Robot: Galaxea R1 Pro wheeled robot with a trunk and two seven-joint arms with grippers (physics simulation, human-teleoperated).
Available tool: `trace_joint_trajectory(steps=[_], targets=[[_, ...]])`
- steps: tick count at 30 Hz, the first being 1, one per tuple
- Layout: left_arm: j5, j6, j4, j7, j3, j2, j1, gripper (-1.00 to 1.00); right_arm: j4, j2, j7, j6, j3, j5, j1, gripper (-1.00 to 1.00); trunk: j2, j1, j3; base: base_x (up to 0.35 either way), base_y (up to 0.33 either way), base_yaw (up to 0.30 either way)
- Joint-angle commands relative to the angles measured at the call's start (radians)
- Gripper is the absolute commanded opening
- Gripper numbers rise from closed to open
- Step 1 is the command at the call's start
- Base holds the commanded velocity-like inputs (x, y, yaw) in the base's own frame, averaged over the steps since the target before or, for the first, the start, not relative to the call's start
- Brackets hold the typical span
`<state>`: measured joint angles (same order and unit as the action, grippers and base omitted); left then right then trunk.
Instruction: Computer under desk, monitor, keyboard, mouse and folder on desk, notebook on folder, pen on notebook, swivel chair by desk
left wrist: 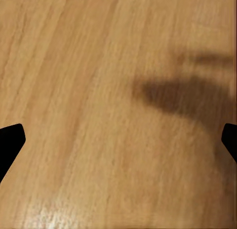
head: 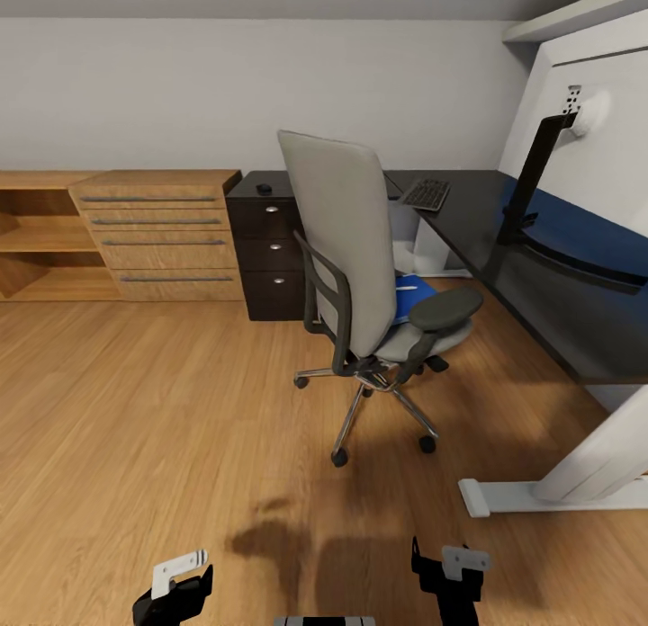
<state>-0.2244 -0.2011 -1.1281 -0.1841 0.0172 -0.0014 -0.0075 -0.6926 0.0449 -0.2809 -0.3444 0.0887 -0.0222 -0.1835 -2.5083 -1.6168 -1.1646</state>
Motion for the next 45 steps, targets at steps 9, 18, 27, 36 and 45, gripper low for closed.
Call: trace_joint_trajectory(steps=[9, 18, 27, 36, 45], targets=[[-0.009, -0.019, -0.109, -0.008, -0.002, -0.001, 0.000, 1.00, -0.040, -0.009, -0.012, 0.001, -0.002, -0.005, -0.005, 1.00, 0.000, 0.000, -0.001, 0.000, 0.000, 0.000], [-0.009, -0.123, -0.178, -0.102, -0.004, -0.023, -0.025, 1.00, -0.149, -0.039, -0.025, 0.199, -0.007, -0.008, -0.111, 1.00, 0.000, 0.000, -0.001, 0.000, 0.000, 0.000], [-0.014, -0.340, -0.205, -0.234, -0.004, -0.071, -0.158, 1.00, -0.065, -0.061, -0.021, 0.362, -0.088, -0.020, -0.278, 1.00, 0.000, 0.000, -0.001, 0.000, 0.000, 0.000], [-0.010, -0.350, -0.181, -0.243, -0.003, -0.056, -0.170, 1.00, -0.016, -0.054, -0.021, 0.225, -0.100, -0.026, -0.292, 1.00, 0.000, 0.000, -0.001, 0.000, 0.000, 0.000], [-0.009, -0.349, -0.162, -0.244, -0.003, -0.049, -0.170, 1.00, -0.013, -0.053, -0.021, 0.215, -0.100, -0.027, -0.292, 1.00, 0.000, 0.000, -0.001, 0.000, 0.000, 0.000]])
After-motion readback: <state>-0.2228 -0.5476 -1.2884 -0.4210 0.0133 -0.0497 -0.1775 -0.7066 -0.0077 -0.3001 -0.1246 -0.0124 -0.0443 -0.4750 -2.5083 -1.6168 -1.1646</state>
